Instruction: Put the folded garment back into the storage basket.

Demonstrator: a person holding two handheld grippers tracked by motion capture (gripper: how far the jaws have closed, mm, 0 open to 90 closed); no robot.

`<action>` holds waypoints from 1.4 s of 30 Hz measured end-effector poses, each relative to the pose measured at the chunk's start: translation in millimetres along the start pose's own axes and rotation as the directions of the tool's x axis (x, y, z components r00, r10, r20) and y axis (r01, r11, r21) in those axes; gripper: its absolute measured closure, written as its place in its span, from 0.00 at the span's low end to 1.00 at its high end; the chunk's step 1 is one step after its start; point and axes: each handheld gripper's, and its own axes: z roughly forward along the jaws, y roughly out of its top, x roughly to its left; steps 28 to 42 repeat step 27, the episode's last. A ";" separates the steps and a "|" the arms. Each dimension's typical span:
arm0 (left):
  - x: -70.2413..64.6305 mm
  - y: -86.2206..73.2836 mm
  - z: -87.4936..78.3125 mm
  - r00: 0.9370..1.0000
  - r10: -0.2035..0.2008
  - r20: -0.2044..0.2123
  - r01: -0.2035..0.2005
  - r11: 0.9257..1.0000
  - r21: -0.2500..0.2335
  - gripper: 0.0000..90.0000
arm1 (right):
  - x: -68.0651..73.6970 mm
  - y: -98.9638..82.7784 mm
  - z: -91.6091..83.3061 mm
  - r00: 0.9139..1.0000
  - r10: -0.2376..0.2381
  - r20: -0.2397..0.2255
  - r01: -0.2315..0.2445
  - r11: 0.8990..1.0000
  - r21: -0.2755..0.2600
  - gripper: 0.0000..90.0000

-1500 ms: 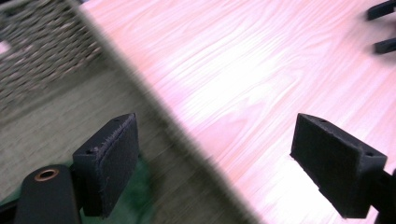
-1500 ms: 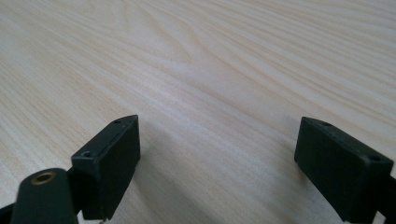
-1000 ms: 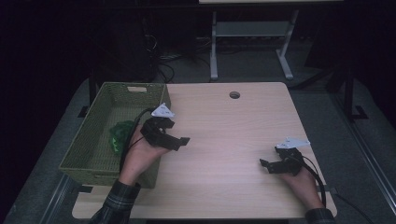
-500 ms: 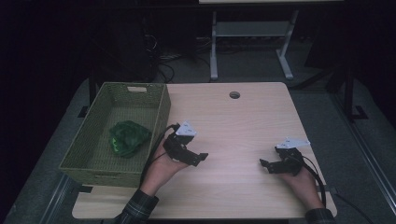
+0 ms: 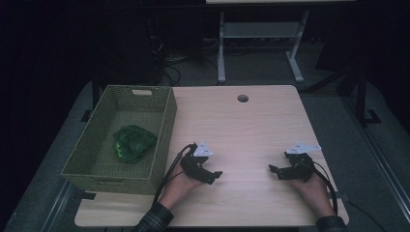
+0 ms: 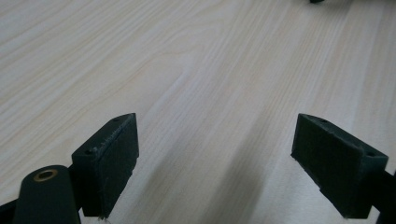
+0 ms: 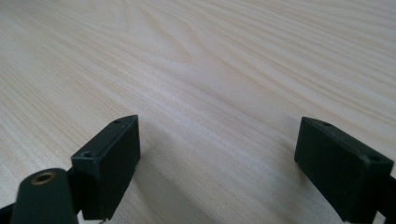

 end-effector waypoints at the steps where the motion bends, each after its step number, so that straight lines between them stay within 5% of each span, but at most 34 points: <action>1: 0.1 -1.2 1.6 1.000 -0.002 -0.001 0.002 1.000 0.002 0.16 | 0.0 0.0 0.0 1.000 0.000 0.000 0.000 1.000 0.000 0.15; 10: 1.4 -13.4 14.5 1.000 0.005 -0.025 -0.005 1.000 -0.002 0.15 | -0.1 0.0 0.0 1.000 -0.001 0.000 0.001 1.000 0.000 0.15; 42: 0.8 -14.4 13.7 1.000 0.004 -0.026 -0.004 1.000 -0.001 0.14 | -0.1 -0.1 0.0 1.000 -0.001 0.000 0.001 1.000 0.000 0.15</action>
